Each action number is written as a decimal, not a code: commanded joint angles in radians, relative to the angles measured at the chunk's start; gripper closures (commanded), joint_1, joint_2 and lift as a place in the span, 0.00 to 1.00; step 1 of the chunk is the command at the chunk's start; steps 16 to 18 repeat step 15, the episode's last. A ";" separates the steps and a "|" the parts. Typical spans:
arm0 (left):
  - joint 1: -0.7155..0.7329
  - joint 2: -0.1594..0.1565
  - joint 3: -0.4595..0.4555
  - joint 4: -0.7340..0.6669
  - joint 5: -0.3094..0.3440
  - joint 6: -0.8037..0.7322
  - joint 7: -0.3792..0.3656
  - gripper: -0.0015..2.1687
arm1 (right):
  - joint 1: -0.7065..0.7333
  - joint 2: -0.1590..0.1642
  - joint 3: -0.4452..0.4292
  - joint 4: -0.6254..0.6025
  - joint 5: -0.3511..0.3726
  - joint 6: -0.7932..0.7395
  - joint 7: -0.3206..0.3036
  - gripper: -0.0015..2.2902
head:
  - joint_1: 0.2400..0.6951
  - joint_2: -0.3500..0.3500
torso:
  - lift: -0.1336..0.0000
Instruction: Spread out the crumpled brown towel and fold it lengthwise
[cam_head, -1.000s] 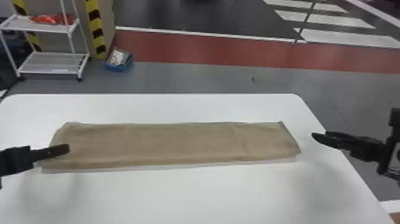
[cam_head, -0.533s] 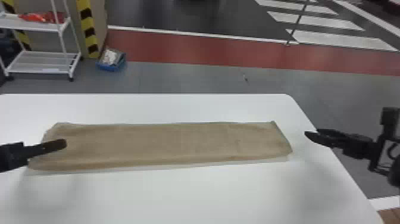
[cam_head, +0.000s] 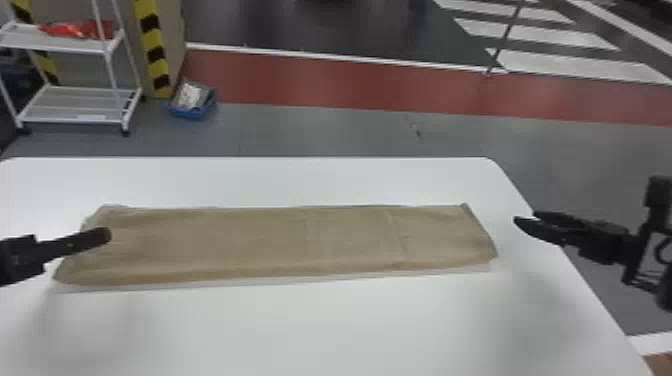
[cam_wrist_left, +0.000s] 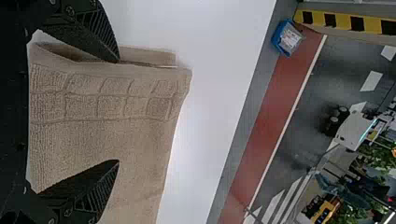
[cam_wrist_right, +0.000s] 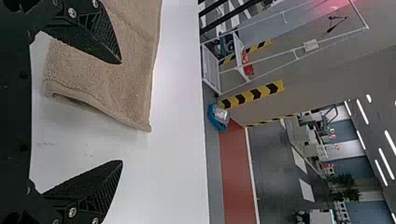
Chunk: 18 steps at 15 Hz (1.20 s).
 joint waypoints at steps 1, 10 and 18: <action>0.003 -0.001 0.006 -0.005 0.006 0.000 -0.005 0.07 | 0.000 0.002 -0.003 0.001 -0.012 -0.005 0.005 0.06 | 1.00 0.23 | 0.07; -0.006 0.000 -0.006 -0.008 -0.002 0.000 0.012 0.07 | -0.014 0.002 0.005 0.001 -0.002 0.016 0.008 0.06 | 1.00 0.24 | 0.07; -0.006 -0.001 -0.012 -0.008 -0.008 -0.009 0.020 0.07 | -0.011 0.016 0.008 0.001 0.001 0.022 0.008 0.06 | 1.00 0.24 | 0.07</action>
